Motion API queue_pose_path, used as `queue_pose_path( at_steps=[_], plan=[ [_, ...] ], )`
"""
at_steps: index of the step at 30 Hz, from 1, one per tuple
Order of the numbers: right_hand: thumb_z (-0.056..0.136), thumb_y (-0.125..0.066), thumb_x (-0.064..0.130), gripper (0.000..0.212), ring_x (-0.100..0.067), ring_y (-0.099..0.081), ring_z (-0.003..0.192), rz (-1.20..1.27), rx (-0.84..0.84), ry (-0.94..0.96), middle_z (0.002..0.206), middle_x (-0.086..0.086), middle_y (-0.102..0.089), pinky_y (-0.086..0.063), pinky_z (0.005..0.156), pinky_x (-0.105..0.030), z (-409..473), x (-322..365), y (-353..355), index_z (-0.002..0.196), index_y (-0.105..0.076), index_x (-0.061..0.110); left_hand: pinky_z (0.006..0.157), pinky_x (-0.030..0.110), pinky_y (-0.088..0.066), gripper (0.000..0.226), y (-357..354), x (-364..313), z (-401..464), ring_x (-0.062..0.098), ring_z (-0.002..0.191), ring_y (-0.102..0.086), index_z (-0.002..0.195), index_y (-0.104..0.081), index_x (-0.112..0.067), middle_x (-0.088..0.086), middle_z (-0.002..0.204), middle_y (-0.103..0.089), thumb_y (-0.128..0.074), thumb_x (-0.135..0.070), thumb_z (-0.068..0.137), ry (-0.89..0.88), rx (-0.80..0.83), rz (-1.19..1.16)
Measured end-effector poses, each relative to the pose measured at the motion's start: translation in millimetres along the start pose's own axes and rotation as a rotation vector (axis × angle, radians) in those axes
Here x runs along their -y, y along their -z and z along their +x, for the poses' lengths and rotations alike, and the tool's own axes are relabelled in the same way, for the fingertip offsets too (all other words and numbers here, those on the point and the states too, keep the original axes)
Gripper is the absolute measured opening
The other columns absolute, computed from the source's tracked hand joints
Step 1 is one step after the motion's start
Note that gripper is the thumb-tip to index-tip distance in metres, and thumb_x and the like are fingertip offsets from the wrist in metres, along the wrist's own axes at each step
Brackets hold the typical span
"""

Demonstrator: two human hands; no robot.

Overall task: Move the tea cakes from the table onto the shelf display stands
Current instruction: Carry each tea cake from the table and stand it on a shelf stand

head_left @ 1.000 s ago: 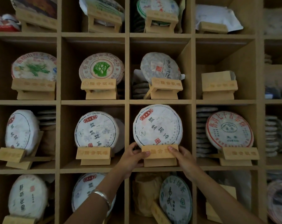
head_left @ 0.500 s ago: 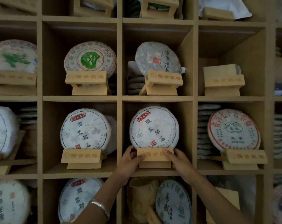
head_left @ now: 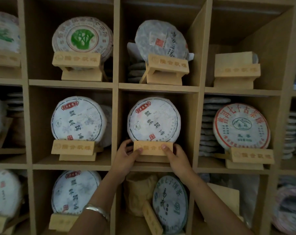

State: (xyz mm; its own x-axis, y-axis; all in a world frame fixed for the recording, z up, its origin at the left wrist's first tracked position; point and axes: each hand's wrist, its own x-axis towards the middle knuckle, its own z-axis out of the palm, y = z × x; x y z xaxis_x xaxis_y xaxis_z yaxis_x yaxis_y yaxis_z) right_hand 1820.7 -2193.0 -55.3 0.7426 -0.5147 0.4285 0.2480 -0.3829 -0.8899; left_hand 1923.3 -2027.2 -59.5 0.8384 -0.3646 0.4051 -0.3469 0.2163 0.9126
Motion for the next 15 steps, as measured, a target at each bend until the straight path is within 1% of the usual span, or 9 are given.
queue_pose_path(
  at_steps=[3,6,8,9,10,12,13,15],
  plan=[
    [0.094,-0.057,0.049,0.048,0.003,-0.054,0.097,-0.023,-0.005,0.003,0.108,0.016,-0.058,-0.042,0.074,-0.015,-2.1,-1.1,1.6,0.132,-0.049,0.021,0.073,0.019,-0.050,0.052,-1.5,0.8,-0.8,0.004,0.099,-0.060,0.132,-0.044,-0.027,-0.004,0.114,-0.062,-0.072,-0.029,0.088,0.001,-0.020,0.040],
    [0.097,-0.058,0.038,0.052,-0.009,-0.054,0.110,-0.001,-0.037,-0.005,0.122,0.004,-0.057,-0.043,0.082,-0.017,-10.7,-0.5,2.8,0.140,-0.044,0.013,0.073,0.021,-0.050,0.056,-4.6,2.7,-6.0,0.008,0.097,-0.062,0.134,-0.045,-0.020,-0.002,0.114,-0.062,-0.072,-0.032,0.087,0.007,-0.078,0.076],
    [0.099,-0.056,0.029,0.045,-0.011,-0.054,0.111,-0.009,-0.076,-0.019,0.122,0.001,-0.057,-0.046,0.088,-0.020,-21.0,0.6,4.4,0.139,-0.045,0.012,0.070,0.021,-0.049,0.046,-5.0,2.4,-12.2,0.009,0.091,-0.062,0.124,-0.047,-0.018,-0.002,0.107,-0.063,-0.073,-0.028,0.087,0.020,-0.133,0.154],
    [0.101,-0.054,0.023,0.038,-0.011,-0.056,0.108,-0.018,-0.105,-0.027,0.119,-0.001,-0.058,-0.046,0.089,-0.021,-27.5,0.4,5.9,0.137,-0.048,0.010,0.067,0.019,-0.047,0.037,-4.3,3.0,-16.3,0.010,0.088,-0.062,0.115,-0.048,-0.018,-0.001,0.103,-0.064,-0.072,-0.021,0.087,0.007,-0.160,0.206],
    [0.102,-0.051,0.015,0.031,-0.011,-0.057,0.102,-0.009,-0.141,-0.034,0.116,-0.005,-0.060,-0.048,0.087,-0.021,-34.6,-1.4,8.3,0.132,-0.051,0.007,0.063,0.016,-0.044,0.030,-3.2,4.6,-22.4,0.011,0.085,-0.061,0.107,-0.048,-0.017,-0.001,0.098,-0.063,-0.069,-0.012,0.087,-0.021,-0.174,0.261],
    [0.101,-0.045,-0.001,0.021,-0.016,-0.059,0.093,0.039,-0.222,-0.046,0.109,-0.015,-0.062,-0.051,0.081,-0.023,-49.1,-7.7,14.9,0.119,-0.056,-0.001,0.059,0.014,-0.040,0.026,1.0,9.7,-36.6,0.014,0.085,-0.059,0.098,-0.046,-0.016,-0.002,0.090,-0.058,-0.063,-0.003,0.083,-0.130,-0.147,0.389],
    [0.099,-0.045,-0.005,0.020,-0.019,-0.059,0.091,0.037,-0.261,-0.061,0.105,-0.016,-0.062,-0.051,0.079,-0.025,-57.2,-11.2,19.3,0.114,-0.058,-0.002,0.059,0.014,-0.038,0.028,3.7,12.1,-43.9,0.013,0.084,-0.058,0.097,-0.046,-0.017,-0.002,0.091,-0.056,-0.064,-0.002,0.081,-0.202,-0.104,0.468],
    [0.098,-0.046,-0.008,0.018,-0.023,-0.058,0.088,-0.022,-0.325,-0.105,0.096,-0.014,-0.061,-0.050,0.074,-0.024,-74.9,-17.5,30.7,0.110,-0.059,-0.006,0.061,0.016,-0.038,0.031,7.4,15.6,-56.4,0.009,0.084,-0.054,0.098,-0.046,-0.021,-0.004,0.094,-0.055,-0.065,-0.004,0.080,-0.341,0.005,0.585]
  ],
)
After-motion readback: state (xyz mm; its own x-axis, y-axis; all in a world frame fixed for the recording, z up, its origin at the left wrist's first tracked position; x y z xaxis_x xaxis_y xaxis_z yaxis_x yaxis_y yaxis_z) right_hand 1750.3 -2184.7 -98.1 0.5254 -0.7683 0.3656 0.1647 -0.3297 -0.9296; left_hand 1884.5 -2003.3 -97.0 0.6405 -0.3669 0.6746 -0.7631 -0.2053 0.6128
